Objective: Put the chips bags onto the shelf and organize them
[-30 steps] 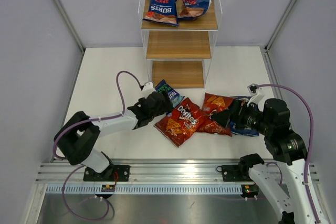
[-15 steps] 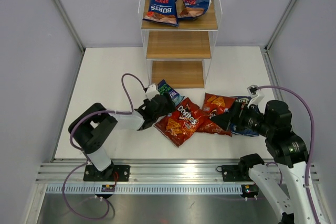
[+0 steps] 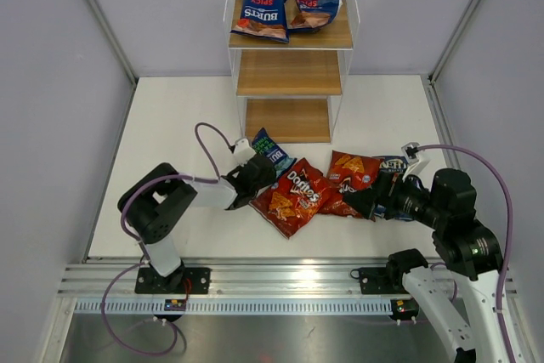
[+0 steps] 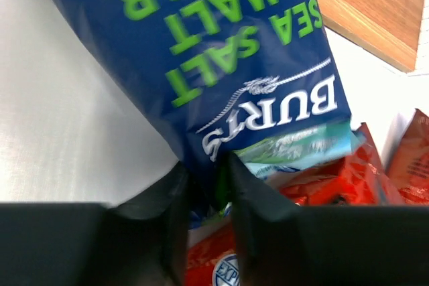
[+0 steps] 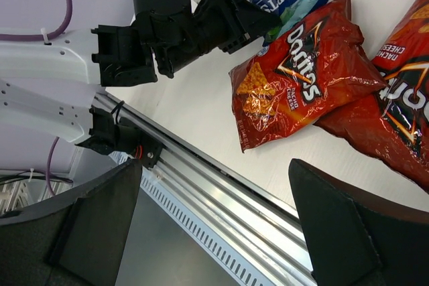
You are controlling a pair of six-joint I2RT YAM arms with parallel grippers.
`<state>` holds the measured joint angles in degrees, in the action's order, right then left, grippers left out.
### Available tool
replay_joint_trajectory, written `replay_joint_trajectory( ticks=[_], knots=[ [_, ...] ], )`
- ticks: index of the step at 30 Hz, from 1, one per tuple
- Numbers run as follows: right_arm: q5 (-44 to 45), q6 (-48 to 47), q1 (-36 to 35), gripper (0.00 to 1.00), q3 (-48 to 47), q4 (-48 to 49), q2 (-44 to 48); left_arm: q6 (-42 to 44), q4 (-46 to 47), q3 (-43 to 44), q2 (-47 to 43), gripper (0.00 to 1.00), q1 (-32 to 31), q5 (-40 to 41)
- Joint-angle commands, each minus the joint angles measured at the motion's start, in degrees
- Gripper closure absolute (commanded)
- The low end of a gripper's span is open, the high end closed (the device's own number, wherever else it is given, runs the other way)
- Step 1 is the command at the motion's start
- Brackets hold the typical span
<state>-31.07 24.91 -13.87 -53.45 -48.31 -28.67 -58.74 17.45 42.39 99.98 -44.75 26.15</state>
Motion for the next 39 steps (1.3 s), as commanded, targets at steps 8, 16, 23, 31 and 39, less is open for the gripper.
replay_joint_trajectory(
  ticks=[8,16,23,31,39],
  knots=[
    [0.48,-2.32,-0.11,0.00,-0.78,-0.20,1.77,5.12,-6.20,-2.93,-8.21,1.00,0.19,8.83],
    [2.50,1.46,-0.11,0.00,2.12,3.75,2.03,14.42,-9.90,-4.42,-20.25,1.00,-1.03,4.80],
    [4.79,4.88,-0.11,0.01,4.05,8.14,1.60,26.46,-13.84,-4.51,-34.48,1.00,-4.73,-5.12],
    [2.77,9.37,-0.11,0.01,7.75,13.33,0.54,40.53,-17.26,-2.59,-46.45,1.00,-7.98,-19.29],
    [-11.52,29.19,-0.11,0.00,21.17,45.73,0.54,40.38,-20.27,2.52,-47.25,1.00,-9.12,-21.13]
  ],
)
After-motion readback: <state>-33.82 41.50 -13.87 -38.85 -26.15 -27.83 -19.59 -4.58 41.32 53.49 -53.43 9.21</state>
